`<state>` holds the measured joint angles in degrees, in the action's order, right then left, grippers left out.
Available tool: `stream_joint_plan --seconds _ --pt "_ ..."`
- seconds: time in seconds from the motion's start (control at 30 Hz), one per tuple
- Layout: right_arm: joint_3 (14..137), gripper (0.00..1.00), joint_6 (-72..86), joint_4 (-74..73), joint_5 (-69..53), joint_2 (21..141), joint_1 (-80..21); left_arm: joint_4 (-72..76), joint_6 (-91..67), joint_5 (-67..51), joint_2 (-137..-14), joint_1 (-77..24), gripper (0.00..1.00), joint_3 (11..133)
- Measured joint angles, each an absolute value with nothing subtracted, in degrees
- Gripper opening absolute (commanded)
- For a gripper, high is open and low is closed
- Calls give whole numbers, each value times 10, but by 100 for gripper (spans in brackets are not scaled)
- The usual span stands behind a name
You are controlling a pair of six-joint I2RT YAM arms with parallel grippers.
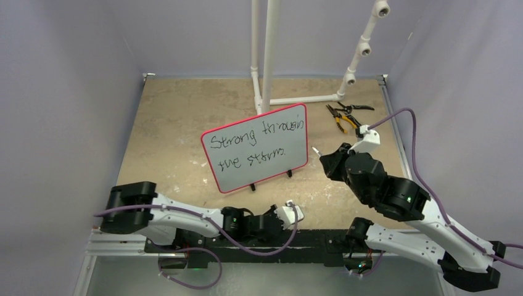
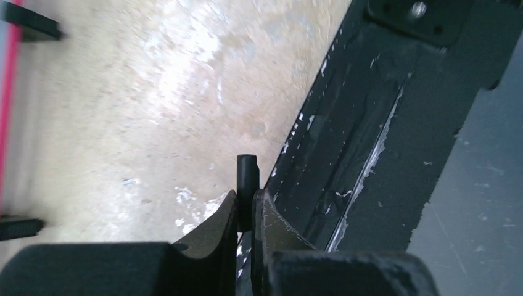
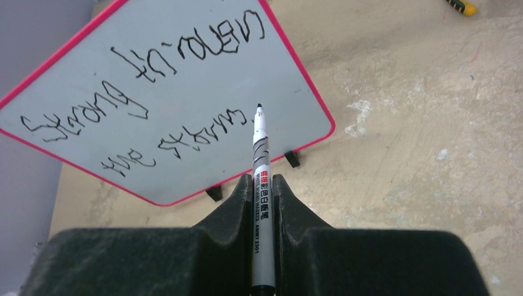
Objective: Write a sentence on the whiteboard
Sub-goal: Close the whiteboard marker at the center of the board.
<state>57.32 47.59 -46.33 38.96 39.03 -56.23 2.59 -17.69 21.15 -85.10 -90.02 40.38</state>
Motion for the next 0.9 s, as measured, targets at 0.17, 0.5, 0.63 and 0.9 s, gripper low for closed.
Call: stream_joint_plan --seconds 0.17,0.5,0.63,0.9 --pt "597 0 467 -500 308 411 -562 -31 -192 246 -737 -900 0 404" --pt "612 0 423 -502 91 462 -562 -172 -222 279 -553 -900 0 404" --pt "586 0 409 -457 5 453 -561 -232 -245 279 -489 -900 0 404" --pt "539 0 321 -380 -208 500 -441 -285 -260 263 -431 -900 0 400"
